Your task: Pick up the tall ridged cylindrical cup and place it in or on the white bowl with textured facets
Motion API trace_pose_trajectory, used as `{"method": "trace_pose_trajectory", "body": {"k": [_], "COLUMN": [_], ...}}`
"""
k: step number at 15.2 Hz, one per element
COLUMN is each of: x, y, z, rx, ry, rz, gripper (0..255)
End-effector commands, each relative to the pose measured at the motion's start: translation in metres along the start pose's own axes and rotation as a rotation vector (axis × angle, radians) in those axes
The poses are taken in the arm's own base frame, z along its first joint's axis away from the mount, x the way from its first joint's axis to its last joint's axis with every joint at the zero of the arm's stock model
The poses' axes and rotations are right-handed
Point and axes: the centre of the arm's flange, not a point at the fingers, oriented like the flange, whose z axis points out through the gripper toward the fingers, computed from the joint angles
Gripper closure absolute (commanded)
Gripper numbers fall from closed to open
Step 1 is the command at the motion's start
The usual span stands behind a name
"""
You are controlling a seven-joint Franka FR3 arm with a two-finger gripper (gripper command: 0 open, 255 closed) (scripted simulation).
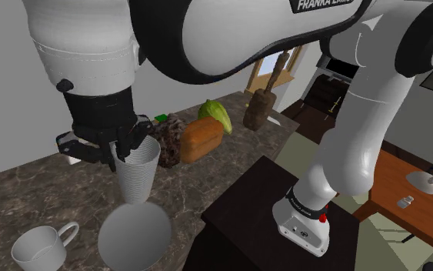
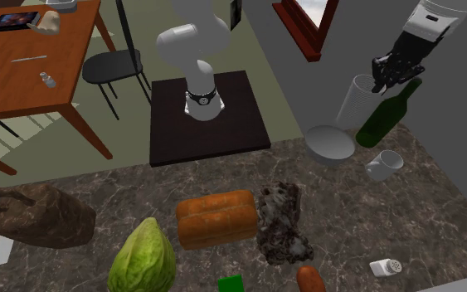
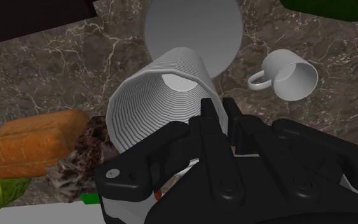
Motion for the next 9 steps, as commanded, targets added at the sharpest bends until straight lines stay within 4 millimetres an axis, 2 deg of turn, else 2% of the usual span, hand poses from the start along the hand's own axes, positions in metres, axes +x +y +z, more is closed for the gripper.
{"method": "trace_pose_trajectory", "body": {"k": [1, 9], "x": [-0.002, -0.005], "y": [-0.007, -0.011], "z": [0.007, 0.049], "rx": [0.0, 0.0], "ry": [0.0, 0.0], "rz": [0.002, 0.002], "gripper": [255, 255]}}
